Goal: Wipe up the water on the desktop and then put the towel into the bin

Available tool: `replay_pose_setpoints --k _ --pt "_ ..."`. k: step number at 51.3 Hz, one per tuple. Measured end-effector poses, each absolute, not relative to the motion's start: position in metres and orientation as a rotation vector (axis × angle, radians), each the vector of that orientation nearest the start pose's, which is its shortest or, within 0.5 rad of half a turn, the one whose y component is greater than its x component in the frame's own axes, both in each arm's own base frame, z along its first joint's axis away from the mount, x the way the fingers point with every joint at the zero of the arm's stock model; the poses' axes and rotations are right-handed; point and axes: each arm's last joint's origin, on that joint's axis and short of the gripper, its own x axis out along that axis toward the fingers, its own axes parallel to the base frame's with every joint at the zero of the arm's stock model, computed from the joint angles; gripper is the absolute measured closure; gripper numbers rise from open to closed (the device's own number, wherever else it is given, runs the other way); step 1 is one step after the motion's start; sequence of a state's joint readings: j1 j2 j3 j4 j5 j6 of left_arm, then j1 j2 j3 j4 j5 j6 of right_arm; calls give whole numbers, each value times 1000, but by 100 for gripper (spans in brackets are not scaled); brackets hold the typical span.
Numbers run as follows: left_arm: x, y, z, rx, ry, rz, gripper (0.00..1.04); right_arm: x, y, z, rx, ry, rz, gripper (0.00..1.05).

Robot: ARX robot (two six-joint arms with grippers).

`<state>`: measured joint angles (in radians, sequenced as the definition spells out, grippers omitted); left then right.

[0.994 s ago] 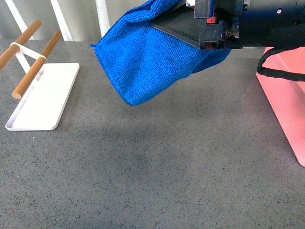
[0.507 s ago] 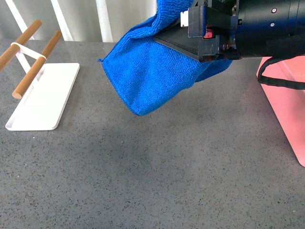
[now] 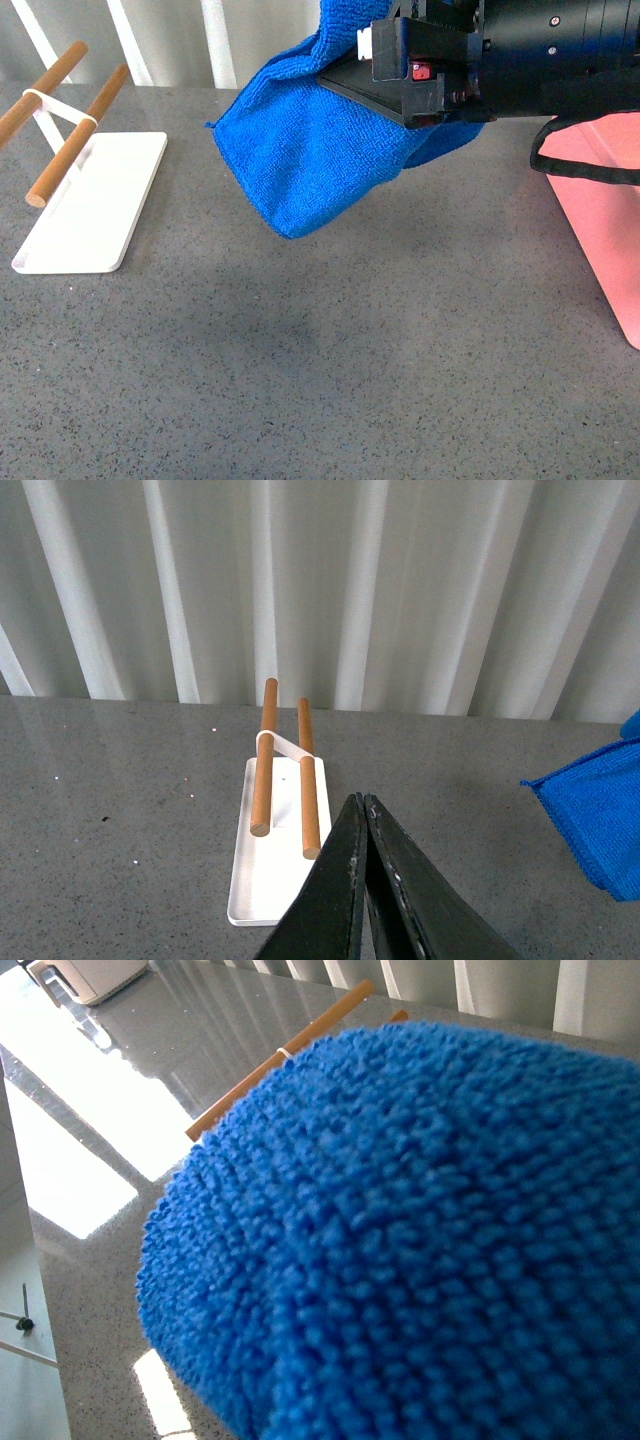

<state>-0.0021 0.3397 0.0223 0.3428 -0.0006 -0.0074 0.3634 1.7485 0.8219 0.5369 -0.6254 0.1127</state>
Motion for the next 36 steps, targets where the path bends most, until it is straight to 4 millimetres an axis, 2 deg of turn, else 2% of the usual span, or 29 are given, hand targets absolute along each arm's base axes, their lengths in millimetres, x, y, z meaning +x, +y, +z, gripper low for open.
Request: replay_pose_setpoints --k 30,36 --pt "108 0 174 -7 -26 -2 101 318 138 167 157 468 952 98" --pt "99 0 169 -7 8 -2 101 318 138 167 158 468 950 98"
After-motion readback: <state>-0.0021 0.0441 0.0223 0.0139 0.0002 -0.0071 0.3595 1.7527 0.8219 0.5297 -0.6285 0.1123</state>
